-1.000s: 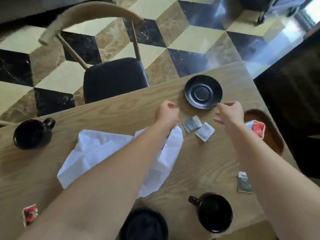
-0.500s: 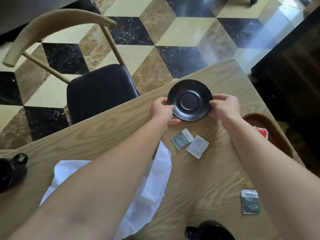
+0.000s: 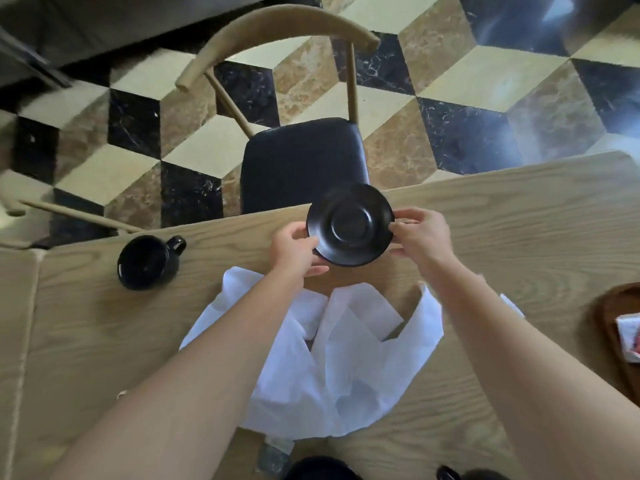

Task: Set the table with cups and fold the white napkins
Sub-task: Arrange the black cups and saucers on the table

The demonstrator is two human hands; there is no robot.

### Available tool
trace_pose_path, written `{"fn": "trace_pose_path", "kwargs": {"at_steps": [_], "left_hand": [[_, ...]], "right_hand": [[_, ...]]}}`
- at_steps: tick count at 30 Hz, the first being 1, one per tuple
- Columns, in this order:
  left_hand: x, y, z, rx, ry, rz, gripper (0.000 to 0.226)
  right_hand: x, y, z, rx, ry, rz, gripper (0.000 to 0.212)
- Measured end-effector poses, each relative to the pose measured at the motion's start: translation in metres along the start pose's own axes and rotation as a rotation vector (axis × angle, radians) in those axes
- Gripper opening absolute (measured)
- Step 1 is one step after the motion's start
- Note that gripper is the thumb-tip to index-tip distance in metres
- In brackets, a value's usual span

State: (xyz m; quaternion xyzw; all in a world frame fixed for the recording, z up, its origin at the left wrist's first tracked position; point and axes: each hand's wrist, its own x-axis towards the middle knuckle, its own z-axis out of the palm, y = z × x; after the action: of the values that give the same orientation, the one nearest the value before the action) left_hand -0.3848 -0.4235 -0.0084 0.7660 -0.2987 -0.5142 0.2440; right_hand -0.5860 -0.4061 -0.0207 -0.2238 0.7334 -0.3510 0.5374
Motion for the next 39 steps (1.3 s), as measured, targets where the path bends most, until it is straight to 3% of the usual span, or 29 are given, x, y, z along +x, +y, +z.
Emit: {"fn": "trace_pose_path", "kwargs": {"at_steps": [8,21,26,30,34,39], "left_hand": [[0.020,-0.029,-0.065,-0.010,0.058,-0.032,0.020],[0.032,-0.036,-0.065,0.073,0.069,-0.026,0.038],[0.023,-0.036,-0.072,0.103,0.079,0.023,0.046],[-0.018,-0.038,-0.078,0.152,0.183,0.217,0.034],[-0.101,-0.065,-0.082,0.042,0.081,0.363,0.009],[-0.195,-0.118,-0.080,-0.004,-0.150,0.278,0.009]], "right_hand": [[-0.005,0.007,0.072,-0.147,-0.054,0.008,0.029],[-0.003,0.012,0.075,-0.144,-0.023,0.025,0.015],[-0.021,0.010,0.062,-0.182,0.004,0.010,0.029],[-0.069,0.016,0.034,-0.069,0.025,-0.065,0.020],[-0.136,0.041,0.006,-0.009,0.061,-0.116,0.010],[-0.211,0.076,-0.007,-0.014,0.086,-0.174,0.009]]}}
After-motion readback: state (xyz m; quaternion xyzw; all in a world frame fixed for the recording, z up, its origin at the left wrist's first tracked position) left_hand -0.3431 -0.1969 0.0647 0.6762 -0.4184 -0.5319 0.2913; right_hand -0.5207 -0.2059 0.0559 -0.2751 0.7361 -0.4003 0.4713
